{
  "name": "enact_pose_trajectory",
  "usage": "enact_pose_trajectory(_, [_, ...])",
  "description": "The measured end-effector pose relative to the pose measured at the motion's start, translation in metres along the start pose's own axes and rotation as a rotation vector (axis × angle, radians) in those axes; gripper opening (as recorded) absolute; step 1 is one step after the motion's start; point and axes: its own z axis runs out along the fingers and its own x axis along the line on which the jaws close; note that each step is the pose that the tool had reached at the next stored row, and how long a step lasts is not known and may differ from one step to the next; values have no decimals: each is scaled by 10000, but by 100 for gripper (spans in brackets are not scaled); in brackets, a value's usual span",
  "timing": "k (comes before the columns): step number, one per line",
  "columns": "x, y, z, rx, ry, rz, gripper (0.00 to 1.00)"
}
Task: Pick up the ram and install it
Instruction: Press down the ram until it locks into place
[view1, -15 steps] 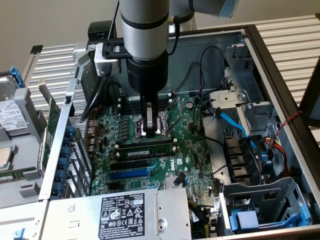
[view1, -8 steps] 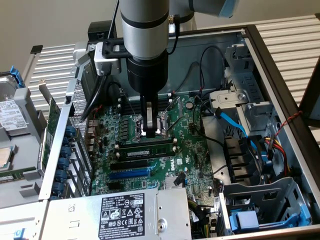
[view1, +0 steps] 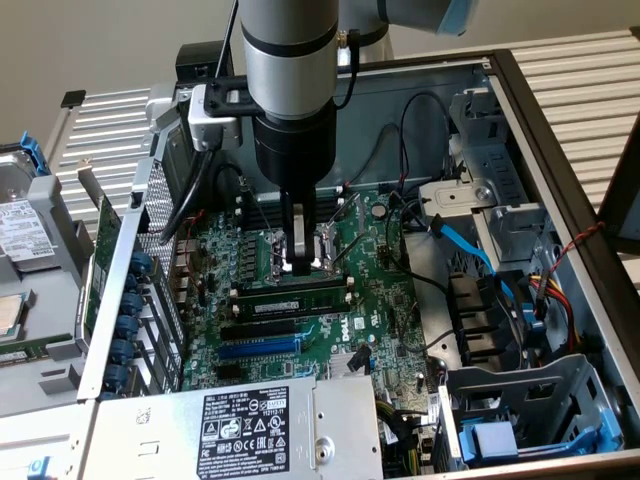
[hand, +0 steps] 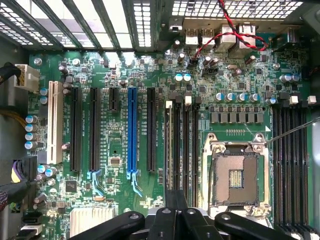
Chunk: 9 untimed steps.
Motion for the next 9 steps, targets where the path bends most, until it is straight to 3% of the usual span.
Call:
enact_pose_trajectory(3, [0,1,0,9,-15,236,11])
enact_pose_trajectory(9, [0,1,4,53,-57,1193,11])
